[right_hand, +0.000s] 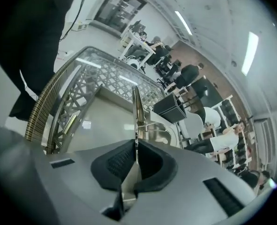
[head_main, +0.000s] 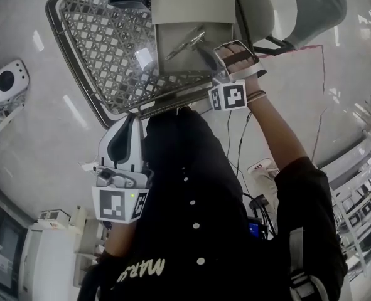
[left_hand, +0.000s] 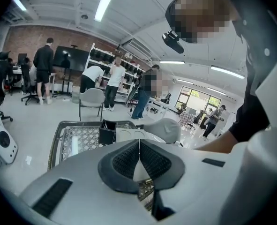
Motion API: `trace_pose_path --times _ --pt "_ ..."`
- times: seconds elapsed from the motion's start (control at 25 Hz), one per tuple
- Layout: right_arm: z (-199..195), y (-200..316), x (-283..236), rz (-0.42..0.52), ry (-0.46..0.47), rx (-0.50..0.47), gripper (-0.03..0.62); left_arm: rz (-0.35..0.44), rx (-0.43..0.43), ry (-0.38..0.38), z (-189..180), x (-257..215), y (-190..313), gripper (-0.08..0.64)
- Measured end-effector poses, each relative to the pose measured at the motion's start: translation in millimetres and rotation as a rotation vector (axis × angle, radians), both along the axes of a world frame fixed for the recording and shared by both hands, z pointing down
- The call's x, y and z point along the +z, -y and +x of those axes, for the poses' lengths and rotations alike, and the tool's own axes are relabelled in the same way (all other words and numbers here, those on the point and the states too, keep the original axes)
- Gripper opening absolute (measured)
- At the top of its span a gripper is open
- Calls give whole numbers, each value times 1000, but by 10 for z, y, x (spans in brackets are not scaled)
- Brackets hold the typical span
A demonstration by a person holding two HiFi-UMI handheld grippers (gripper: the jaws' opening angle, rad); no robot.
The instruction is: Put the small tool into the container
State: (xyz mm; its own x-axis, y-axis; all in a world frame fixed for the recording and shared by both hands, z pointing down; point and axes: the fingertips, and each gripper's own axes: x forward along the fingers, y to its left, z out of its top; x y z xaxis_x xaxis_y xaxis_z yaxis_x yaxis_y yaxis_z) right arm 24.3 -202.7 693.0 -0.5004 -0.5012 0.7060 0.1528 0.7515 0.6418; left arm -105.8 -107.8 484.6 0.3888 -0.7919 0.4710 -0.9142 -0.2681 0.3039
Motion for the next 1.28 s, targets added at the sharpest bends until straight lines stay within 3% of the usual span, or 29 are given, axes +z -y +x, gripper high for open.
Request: trace_pose_path --times 0.28,0.64,0.92,1.28 --pt "-146 -99 153 102 -88 -211 17 -36 -5 -9 -58 166 55 29" --pt "-120 -280 379 64 -142 -334 35 -67 -8 -21 -36 308 80 29" --pt "-136 -312 445 40 -135 -350 40 -81 -13 -24 -28 373 98 29" --pt "8 -414 574 -78 -173 -326 101 -96 -10 -25 10 415 83 29"
